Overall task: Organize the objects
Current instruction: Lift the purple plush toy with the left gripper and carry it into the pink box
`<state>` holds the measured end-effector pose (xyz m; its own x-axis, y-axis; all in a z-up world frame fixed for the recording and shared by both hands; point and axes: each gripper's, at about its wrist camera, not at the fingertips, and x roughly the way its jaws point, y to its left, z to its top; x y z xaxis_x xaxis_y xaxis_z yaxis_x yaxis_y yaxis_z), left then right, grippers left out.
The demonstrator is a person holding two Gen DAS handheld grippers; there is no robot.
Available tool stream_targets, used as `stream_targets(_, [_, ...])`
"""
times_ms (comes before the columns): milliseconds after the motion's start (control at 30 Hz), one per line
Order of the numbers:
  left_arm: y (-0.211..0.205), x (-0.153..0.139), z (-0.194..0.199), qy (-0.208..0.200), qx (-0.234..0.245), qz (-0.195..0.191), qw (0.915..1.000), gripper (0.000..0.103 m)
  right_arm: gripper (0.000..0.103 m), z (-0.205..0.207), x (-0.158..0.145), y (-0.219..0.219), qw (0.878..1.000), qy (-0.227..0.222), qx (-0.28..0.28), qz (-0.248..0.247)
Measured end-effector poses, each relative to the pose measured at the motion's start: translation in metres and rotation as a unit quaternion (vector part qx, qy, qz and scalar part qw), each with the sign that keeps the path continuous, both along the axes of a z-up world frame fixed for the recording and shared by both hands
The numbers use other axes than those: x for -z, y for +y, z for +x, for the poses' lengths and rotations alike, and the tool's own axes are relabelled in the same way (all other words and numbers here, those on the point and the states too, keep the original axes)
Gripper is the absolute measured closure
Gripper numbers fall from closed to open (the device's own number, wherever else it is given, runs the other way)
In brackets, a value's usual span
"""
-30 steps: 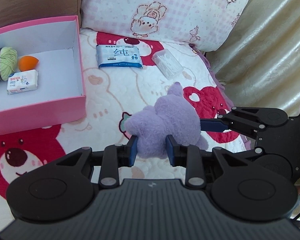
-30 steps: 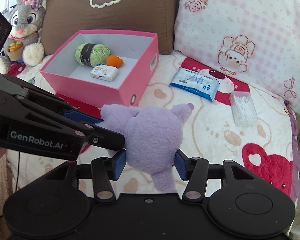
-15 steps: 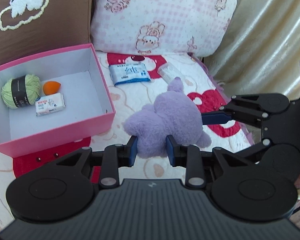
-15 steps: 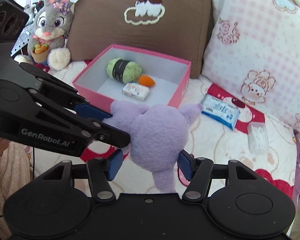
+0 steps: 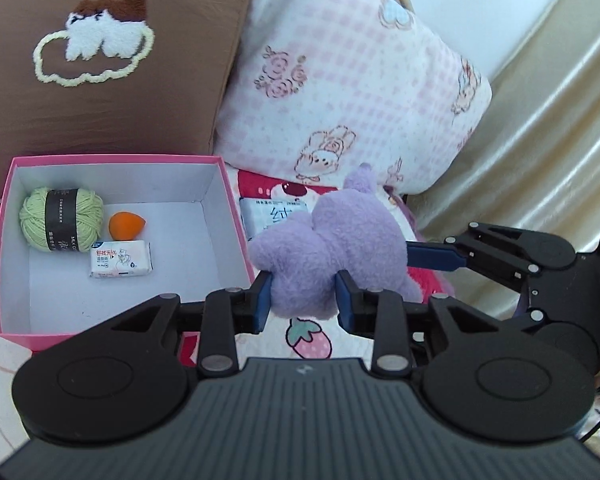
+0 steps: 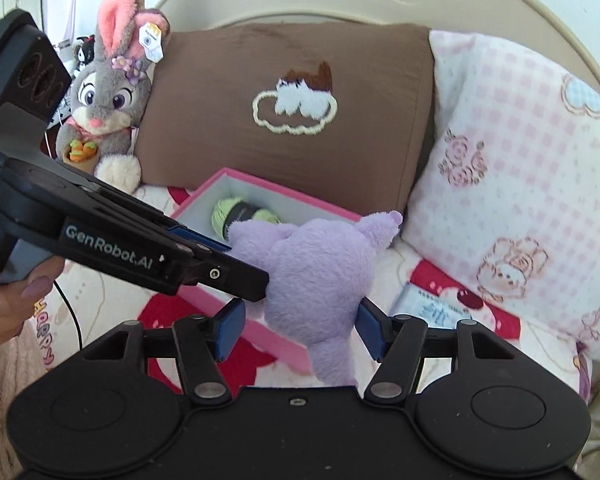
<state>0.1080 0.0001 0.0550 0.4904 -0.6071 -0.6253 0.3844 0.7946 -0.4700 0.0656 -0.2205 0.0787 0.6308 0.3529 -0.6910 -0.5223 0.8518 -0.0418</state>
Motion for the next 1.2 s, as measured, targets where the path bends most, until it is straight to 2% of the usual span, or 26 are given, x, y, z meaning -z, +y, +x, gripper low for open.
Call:
stream_targets(200, [0.031,0.001,0.01,-0.005,-0.021,-0.023,0.9995,0.072,0.041,0.014,-0.002,0.018,1.0,-0.019,-0.011,0.023])
stream_targets(300, [0.047,0.005,0.014,-0.007,-0.032,-0.034,0.9989,0.071,0.047,0.022,-0.001,0.028,0.999,-0.022,-0.014,0.028])
stream_targets(500, [0.067,0.019,0.023,0.014,-0.049,-0.041,0.9979,0.071,0.055,0.039,0.005,0.043,0.999,-0.013,-0.017,0.045])
stream_targets(700, [0.084,0.034,0.031,0.033,-0.073,-0.035,0.9961,0.071,0.055,0.057,0.022,0.061,0.998,0.014,-0.017,0.061])
stream_targets(867, [0.102,0.038,0.032,0.022,-0.082,-0.03,0.9959,0.071,0.056,0.071,0.034,0.074,0.995,0.042,-0.022,0.086])
stream_targets(1000, [0.108,0.047,0.039,0.028,-0.094,-0.02,0.995,0.071,0.056,0.081,0.039,0.087,0.995,0.044,-0.035,0.081])
stream_targets(1133, [0.112,0.063,0.05,0.047,-0.1,-0.016,0.9937,0.071,0.057,0.092,0.054,0.092,0.994,0.065,-0.03,0.083])
stream_targets(1200, [0.11,0.07,0.052,0.034,-0.111,-0.008,0.9932,0.071,0.057,0.097,0.065,0.093,0.993,0.077,-0.023,0.085])
